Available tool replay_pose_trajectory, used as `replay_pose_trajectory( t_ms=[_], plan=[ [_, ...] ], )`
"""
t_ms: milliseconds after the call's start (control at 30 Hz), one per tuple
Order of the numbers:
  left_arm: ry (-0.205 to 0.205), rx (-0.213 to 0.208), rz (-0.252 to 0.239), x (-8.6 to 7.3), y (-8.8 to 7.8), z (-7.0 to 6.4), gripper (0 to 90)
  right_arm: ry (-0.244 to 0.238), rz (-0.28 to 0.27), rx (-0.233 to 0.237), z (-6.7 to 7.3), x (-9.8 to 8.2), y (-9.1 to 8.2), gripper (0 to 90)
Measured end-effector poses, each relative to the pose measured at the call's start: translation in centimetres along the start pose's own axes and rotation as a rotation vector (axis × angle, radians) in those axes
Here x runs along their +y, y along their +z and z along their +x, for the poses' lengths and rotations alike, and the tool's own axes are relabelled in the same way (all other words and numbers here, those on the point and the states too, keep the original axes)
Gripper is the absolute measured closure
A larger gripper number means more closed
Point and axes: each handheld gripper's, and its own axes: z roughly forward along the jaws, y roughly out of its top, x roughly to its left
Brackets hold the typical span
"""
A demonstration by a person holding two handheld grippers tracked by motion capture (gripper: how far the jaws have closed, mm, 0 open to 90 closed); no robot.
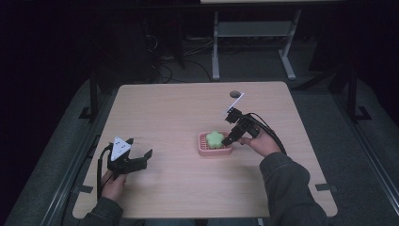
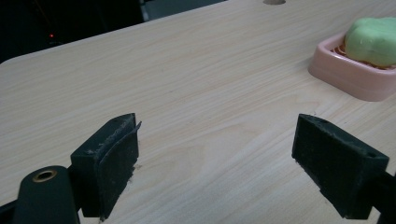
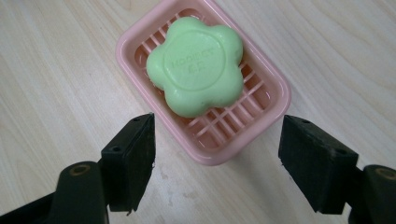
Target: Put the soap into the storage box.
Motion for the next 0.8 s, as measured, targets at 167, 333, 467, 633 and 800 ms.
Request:
replay_pose_trajectory(
  t_ms=[167,333,467,633,800],
  plan=[
    [0.002,-0.001,0.000,0.0,0.0,0.0,14.4,0.007,-0.002,-0.002,-0.2,-0.4,-0.1,26.7],
    [0.000,0.000,0.001,0.0,0.0,0.0,14.4,0.016,-0.004,-0.003,-0.3,-0.8,-0.3,26.7],
    [0.002,0.000,0.001,0.0,0.0,0.0,14.4,0.017,0.001,-0.004,-0.4,-1.0,-0.3,26.7],
    [0.000,0.001,0.002,0.0,0.0,0.0,14.4,0.017,-0.004,-0.004,-0.3,-1.1,-0.6,26.6],
    [0.000,0.000,-0.001,0.0,0.0,0.0,14.4,0.018,0.000,-0.006,-0.3,-1.3,-0.6,26.6]
  ],
)
